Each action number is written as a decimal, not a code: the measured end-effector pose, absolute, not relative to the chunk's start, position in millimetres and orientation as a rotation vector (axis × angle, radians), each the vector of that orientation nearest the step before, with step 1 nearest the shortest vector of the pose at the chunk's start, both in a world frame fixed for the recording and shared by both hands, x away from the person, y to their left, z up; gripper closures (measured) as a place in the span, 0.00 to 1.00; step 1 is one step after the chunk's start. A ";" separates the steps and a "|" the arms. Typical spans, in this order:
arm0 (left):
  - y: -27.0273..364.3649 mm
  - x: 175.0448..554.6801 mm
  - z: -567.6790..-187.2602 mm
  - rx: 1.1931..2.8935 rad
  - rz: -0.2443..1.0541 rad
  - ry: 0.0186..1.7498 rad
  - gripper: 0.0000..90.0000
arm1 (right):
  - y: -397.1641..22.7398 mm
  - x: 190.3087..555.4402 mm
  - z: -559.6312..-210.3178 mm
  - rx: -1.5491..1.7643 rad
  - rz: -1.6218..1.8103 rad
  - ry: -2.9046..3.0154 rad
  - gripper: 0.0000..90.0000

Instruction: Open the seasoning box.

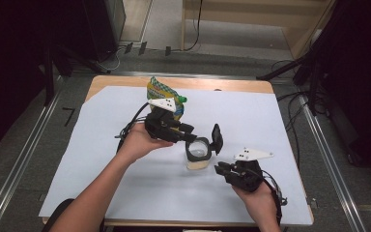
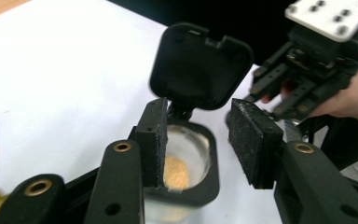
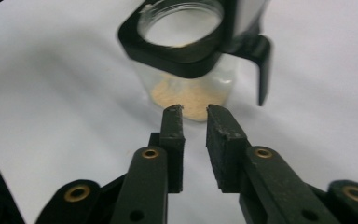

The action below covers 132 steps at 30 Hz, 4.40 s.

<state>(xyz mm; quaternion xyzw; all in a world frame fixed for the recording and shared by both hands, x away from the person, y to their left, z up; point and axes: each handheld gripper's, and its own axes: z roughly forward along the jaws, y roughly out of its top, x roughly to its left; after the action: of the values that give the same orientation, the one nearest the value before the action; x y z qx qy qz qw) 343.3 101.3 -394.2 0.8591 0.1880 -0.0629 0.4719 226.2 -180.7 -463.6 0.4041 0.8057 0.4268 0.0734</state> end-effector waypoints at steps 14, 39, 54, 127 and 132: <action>150.0 357.7 -388.0 2.122 -0.058 0.534 0.51 | -159.1 223.6 -462.3 1.112 1.305 2.502 0.80; 224.8 413.2 -391.7 2.037 0.116 0.784 0.32 | -137.1 226.2 -468.4 0.994 1.276 2.591 0.77; 209.4 443.7 -401.4 2.091 0.077 0.776 0.19 | -135.1 228.2 -472.6 0.997 1.252 2.611 0.77; 184.3 363.2 -347.0 2.118 0.003 0.735 1.00 | -58.4 235.8 -463.4 0.860 1.419 2.565 0.63; 187.2 350.1 -336.2 2.117 -0.030 0.724 1.00 | -50.1 229.3 -468.0 0.871 1.415 2.589 0.66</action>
<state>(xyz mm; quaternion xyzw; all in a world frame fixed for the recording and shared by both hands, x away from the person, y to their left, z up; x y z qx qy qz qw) 350.1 187.2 -336.2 0.8512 0.2910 -0.0120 0.4367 229.3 -50.1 -468.0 0.2831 0.8411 0.4597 0.0325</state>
